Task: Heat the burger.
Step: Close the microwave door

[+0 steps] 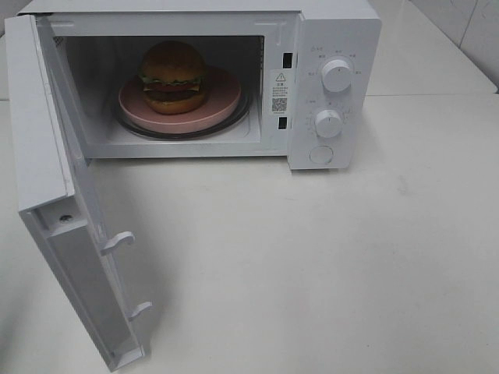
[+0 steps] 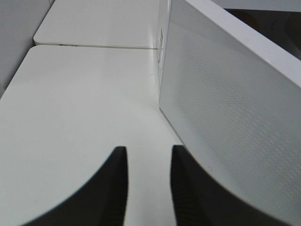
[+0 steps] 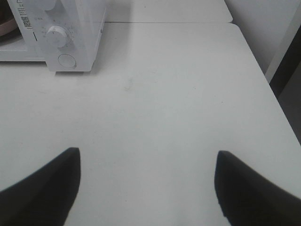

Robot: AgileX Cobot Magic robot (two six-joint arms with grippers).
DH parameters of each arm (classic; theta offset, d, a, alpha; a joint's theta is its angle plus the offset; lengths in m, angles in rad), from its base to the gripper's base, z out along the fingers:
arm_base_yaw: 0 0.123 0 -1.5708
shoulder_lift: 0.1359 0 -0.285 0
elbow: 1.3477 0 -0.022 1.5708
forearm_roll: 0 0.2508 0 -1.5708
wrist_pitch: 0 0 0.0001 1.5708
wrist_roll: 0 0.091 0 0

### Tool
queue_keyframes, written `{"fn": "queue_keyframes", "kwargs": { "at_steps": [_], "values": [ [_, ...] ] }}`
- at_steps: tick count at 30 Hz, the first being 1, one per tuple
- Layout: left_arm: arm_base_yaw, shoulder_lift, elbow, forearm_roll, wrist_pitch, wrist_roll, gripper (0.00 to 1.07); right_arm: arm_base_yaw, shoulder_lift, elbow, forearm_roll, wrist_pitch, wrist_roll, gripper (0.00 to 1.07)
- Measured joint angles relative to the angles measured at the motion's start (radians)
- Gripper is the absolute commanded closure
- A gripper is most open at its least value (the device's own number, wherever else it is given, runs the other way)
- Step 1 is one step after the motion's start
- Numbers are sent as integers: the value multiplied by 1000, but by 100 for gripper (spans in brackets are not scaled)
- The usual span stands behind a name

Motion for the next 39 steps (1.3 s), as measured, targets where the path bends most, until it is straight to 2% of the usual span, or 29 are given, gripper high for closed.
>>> {"fn": "queue_keyframes", "kwargs": {
  "at_steps": [5,7,10,12,14,15,16,18,19,21,23,24,25,26,27,28,29,30,33,35,36,37,38,39],
  "values": [
    [0,85,2,2,-67,0,107,0,0,0,0,0,0,31],
    [0,177,28,2,-216,9,107,0,0,0,0,0,0,31],
    [0,199,41,2,-265,16,107,0,0,0,0,0,0,31],
    [0,278,101,2,-450,24,107,0,0,0,0,0,0,31],
    [0,298,121,2,-503,26,107,0,0,0,1,0,0,31],
    [0,332,157,2,-609,26,107,0,0,0,1,0,0,31],
    [0,332,157,2,-609,26,107,0,0,0,1,0,0,31],
    [0,387,204,12,-760,26,107,0,0,0,1,0,0,31],
    [0,387,204,12,-760,26,107,0,0,0,1,0,0,31],
    [0,440,244,53,-911,22,107,0,0,0,1,0,0,31],
    [0,457,254,71,-947,13,107,0,0,0,1,0,0,31],
    [0,503,267,117,-1010,-27,107,0,0,0,1,0,0,31],
    [0,503,267,117,-1010,-27,107,0,0,0,1,0,0,31],
    [0,528,269,139,-1030,-51,107,0,0,0,1,0,0,31],
    [0,575,270,203,-1062,-107,107,0,0,0,1,0,0,31],
    [0,575,270,203,-1062,-107,107,0,0,0,1,0,0,31],
    [0,602,271,250,-1083,-146,107,0,0,0,1,0,0,31],
    [0,648,271,358,-1122,-209,107,0,0,0,1,0,0,31],
    [0,674,271,414,-1150,-238,107,0,0,0,1,0,0,31],
    [0,766,271,596,-1277,-316,107,0,0,0,1,0,0,31],
    [0,766,271,596,-1277,-316,107,0,0,0,1,0,0,31],
    [0,783,271,626,-1304,-329,107,0,0,0,1,0,0,31],
    [0,827,270,680,-1363,-367,107,0,0,0,1,0,0,31],
    [0,827,270,680,-1363,-367,107,0,0,0,1,0,0,31]
  ]
}}
